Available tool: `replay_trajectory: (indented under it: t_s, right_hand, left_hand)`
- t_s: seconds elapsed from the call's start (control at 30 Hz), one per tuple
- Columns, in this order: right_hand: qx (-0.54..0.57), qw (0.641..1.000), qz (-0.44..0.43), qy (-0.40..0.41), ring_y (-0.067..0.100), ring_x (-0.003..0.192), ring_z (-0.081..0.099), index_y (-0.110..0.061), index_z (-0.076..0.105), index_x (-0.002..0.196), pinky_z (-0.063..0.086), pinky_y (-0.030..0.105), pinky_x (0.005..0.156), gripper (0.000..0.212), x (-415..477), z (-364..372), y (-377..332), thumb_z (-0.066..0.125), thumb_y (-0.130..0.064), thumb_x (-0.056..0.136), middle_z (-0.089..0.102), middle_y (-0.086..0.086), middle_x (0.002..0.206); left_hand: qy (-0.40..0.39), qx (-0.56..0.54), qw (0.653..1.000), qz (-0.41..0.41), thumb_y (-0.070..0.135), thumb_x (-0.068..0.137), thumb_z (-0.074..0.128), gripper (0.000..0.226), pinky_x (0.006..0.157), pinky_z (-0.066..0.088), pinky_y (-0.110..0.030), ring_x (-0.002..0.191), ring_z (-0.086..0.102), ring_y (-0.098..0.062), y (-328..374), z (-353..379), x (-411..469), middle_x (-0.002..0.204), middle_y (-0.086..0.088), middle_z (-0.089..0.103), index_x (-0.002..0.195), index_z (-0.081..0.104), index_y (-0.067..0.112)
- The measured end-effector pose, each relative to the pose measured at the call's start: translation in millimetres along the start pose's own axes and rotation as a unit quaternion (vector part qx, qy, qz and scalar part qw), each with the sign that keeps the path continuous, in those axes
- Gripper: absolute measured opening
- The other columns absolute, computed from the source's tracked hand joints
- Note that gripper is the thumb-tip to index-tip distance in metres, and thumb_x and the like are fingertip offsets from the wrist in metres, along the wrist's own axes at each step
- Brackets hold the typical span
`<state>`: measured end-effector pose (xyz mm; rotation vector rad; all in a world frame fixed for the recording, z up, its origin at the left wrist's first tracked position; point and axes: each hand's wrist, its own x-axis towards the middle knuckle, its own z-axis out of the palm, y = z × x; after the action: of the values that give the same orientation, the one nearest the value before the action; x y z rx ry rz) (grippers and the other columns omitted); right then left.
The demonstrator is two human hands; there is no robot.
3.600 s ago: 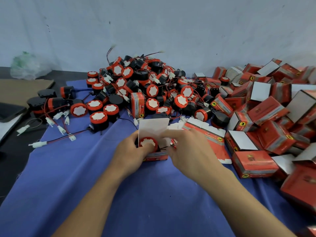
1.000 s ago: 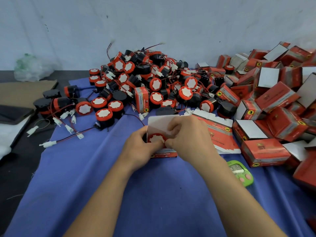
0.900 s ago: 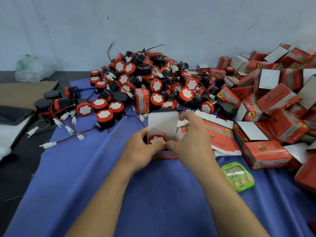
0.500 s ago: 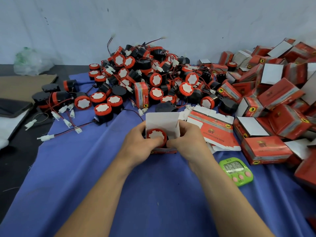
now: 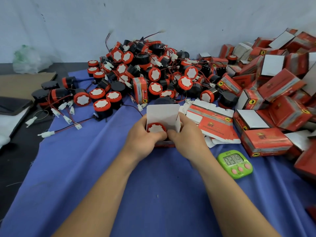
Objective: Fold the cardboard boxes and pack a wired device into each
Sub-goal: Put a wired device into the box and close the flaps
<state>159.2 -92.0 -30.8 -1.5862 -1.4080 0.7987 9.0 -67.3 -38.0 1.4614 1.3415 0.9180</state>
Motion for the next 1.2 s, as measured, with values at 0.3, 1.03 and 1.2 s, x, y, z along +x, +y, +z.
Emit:
replay_trajectory:
  t_s: [0.3, 1.03, 1.2]
  right_hand:
    - [0.221, 0.97, 0.057, -0.084, 0.005, 0.062, 0.063, -0.03, 0.076, 0.103, 0.046, 0.02, 0.05, 0.023, -2.6, -10.5, 1.5, 0.064, -0.018, 0.087, 0.074, -0.014, 0.081]
    - [0.24, 0.965, 0.103, -0.036, 0.008, 0.046, 0.044, -0.021, 0.074, 0.084, 0.032, 0.02, 0.04, 0.026, -3.7, -11.2, 0.6, 0.056, -0.022, 0.102, 0.055, -0.003, 0.062]
    - [0.314, 0.939, 0.136, -0.032, 0.012, 0.048, 0.043, -0.03, 0.078, 0.066, 0.03, 0.023, 0.04, 0.042, -1.1, -15.4, 1.8, 0.057, -0.027, 0.102, 0.058, -0.001, 0.063]
  left_hand:
    - [-0.012, 0.01, 1.0, 0.003, 0.028, 0.072, 0.079, 0.047, 0.095, 0.058, -0.047, 0.105, 0.07, -0.014, 1.9, -1.5, -1.0, 0.11, 0.011, 0.076, 0.118, 0.069, 0.034]
    - [-0.034, 0.013, 0.992, 0.118, 0.057, 0.066, 0.085, 0.08, 0.1, 0.057, -0.04, 0.115, 0.065, 0.0, -3.4, -0.6, -7.2, 0.125, 0.024, 0.068, 0.137, 0.049, 0.05]
    - [0.012, 0.067, 0.984, 0.163, 0.063, 0.079, 0.071, 0.075, 0.096, 0.055, -0.03, 0.119, 0.062, 0.0, -1.6, 1.8, -14.2, 0.129, 0.024, 0.065, 0.147, 0.044, 0.046]
